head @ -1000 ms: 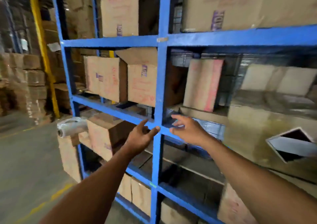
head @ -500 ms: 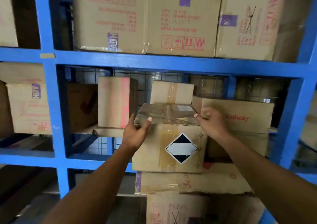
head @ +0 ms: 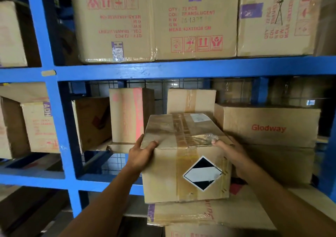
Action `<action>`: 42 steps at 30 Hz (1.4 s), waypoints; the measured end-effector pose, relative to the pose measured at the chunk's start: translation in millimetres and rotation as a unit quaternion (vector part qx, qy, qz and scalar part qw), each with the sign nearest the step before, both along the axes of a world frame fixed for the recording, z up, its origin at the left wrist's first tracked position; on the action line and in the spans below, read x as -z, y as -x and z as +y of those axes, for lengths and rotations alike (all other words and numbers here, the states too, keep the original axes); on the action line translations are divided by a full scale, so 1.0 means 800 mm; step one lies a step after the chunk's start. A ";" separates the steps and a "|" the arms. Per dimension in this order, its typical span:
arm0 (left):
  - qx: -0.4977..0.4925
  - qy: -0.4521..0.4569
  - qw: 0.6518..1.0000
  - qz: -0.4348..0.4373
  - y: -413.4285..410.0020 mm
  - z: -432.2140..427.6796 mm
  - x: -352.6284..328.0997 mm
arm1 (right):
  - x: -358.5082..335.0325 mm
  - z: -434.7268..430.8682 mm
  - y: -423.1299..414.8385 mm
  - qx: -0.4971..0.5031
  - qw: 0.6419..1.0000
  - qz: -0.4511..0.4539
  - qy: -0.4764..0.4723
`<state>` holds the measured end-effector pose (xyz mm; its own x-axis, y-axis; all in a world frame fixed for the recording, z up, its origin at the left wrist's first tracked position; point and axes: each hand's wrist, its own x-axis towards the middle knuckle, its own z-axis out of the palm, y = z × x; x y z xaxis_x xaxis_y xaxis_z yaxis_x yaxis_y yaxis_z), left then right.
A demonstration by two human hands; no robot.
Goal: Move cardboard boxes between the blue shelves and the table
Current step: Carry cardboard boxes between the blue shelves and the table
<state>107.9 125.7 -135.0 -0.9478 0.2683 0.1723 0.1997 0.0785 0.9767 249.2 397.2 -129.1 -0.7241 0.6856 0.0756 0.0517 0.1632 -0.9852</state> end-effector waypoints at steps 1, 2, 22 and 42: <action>0.009 -0.012 1.000 -0.015 -0.003 -0.001 0.003 | 0.000 -0.002 -0.002 -0.006 1.000 0.006 0.006; 0.021 -0.027 0.999 -0.033 -0.005 -0.002 0.007 | 0.001 -0.005 -0.004 -0.013 1.000 0.017 0.013; -0.158 -0.057 0.986 -0.016 -0.085 -0.241 0.007 | 0.014 -0.203 0.063 -0.241 0.961 0.128 0.034; -0.505 -0.049 0.861 -0.030 -0.385 -0.289 0.078 | 0.073 -0.311 0.000 -0.556 0.823 0.110 0.032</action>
